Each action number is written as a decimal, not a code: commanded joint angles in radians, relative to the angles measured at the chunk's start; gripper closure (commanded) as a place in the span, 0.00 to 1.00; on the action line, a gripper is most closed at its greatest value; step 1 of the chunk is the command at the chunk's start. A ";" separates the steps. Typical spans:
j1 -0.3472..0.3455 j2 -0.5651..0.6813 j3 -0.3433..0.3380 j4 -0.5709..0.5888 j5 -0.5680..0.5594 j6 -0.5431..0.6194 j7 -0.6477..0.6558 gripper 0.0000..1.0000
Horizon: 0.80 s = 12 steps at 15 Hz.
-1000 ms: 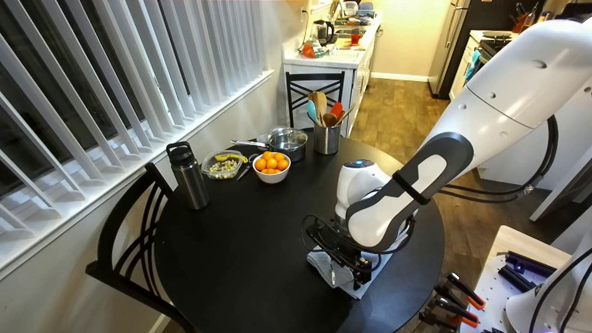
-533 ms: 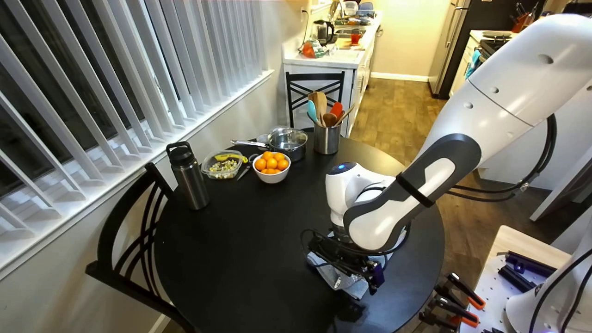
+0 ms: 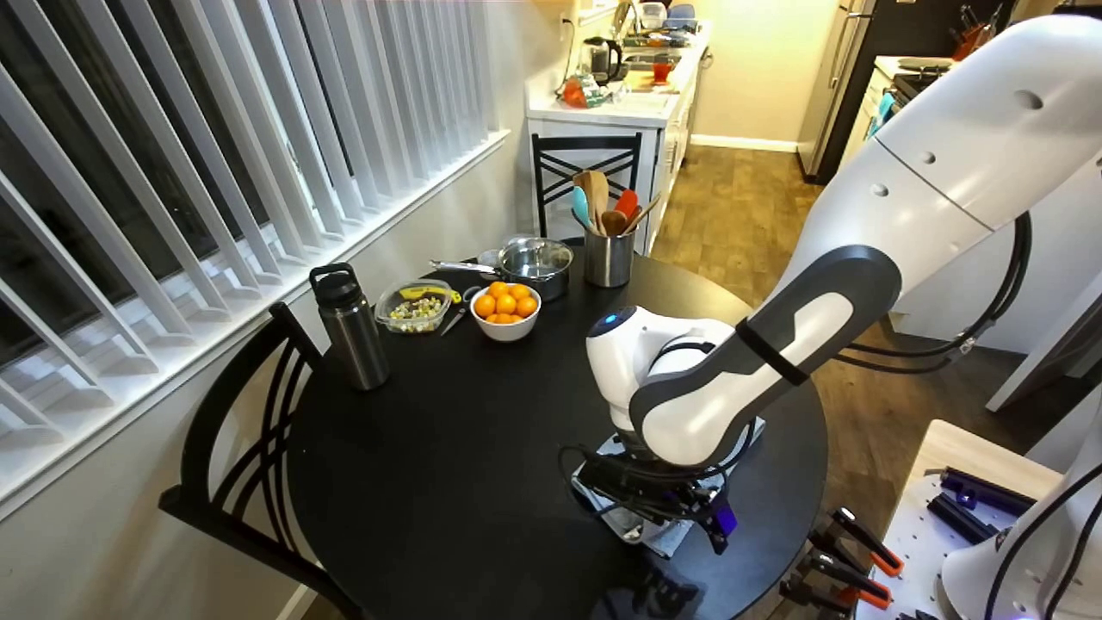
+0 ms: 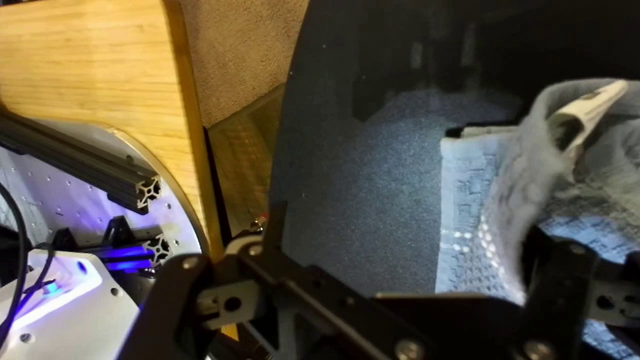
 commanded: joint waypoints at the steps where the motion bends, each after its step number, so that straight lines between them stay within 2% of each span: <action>1: -0.002 -0.014 0.000 0.008 -0.017 -0.069 0.024 0.00; 5: -0.004 0.024 0.006 0.041 0.014 -0.182 0.045 0.00; 12: -0.006 0.068 0.021 0.062 0.036 -0.236 -0.009 0.00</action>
